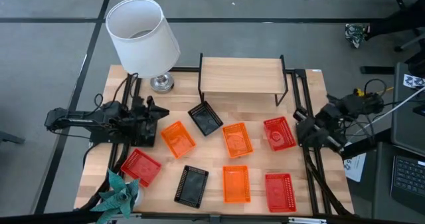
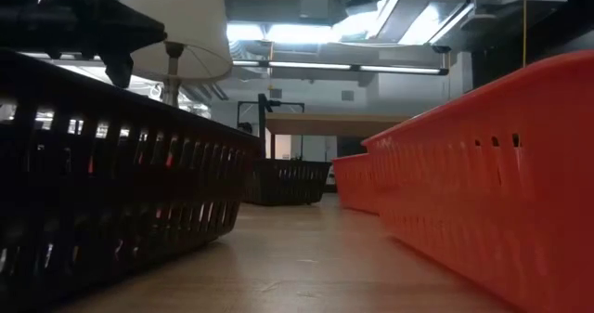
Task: Stack baskets on shelf by color
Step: Put the top red bin on the shelf
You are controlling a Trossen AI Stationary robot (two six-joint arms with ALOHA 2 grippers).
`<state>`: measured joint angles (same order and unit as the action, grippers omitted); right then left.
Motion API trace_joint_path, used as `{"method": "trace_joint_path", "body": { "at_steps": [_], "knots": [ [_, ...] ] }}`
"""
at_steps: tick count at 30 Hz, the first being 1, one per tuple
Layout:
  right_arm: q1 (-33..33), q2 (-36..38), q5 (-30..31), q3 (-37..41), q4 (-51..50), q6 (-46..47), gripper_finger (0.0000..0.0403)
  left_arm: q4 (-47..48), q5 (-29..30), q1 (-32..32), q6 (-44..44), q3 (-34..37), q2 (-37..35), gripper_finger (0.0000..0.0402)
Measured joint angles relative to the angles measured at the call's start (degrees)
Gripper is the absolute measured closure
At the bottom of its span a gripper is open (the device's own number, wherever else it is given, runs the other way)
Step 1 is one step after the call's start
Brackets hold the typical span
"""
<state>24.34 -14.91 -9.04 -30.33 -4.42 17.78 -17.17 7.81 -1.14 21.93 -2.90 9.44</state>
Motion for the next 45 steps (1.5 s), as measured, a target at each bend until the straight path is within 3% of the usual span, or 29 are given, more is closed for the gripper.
{"method": "trace_joint_path", "body": {
  "at_steps": [6, 11, 16, 23, 32, 37, 45],
  "knots": [
    [2.7, -11.2, 7.5, -14.1, -28.1, 2.2, 0.0331, 0.0, -0.1, 0.2, 0.0, 0.0, 1.2, 0.0351],
    [5.4, -19.5, 8.6, -23.0, -46.6, 15.6, 0.0331, 0.0, -0.4, 0.2, -1.8, 0.0, 1.2, 0.0351],
    [10.5, -26.0, 9.0, -23.2, -46.3, 24.8, 0.0331, 0.0, -0.3, 0.1, -7.6, 0.0, 1.2, 0.0351],
    [12.8, -32.1, 16.6, -23.0, -53.5, 25.5, 0.0331, 0.0, -0.2, 0.1, -8.6, 0.0, 1.2, 0.0351],
    [12.6, -32.9, 27.2, -23.0, -70.6, 24.2, 0.0331, 0.0, 2.5, 0.1, -8.6, 0.0, 1.2, 0.0351],
    [12.6, -32.9, 27.6, -23.0, -70.4, 18.1, 0.0331, 0.0, 2.5, 0.1, -8.6, 0.0, 1.2, 0.0351],
    [12.6, -33.0, 28.7, -23.0, -70.4, 21.1, 0.0331, 0.0, 2.5, 0.1, -8.6, 0.0, 1.2, 0.0351]
  ]
}}
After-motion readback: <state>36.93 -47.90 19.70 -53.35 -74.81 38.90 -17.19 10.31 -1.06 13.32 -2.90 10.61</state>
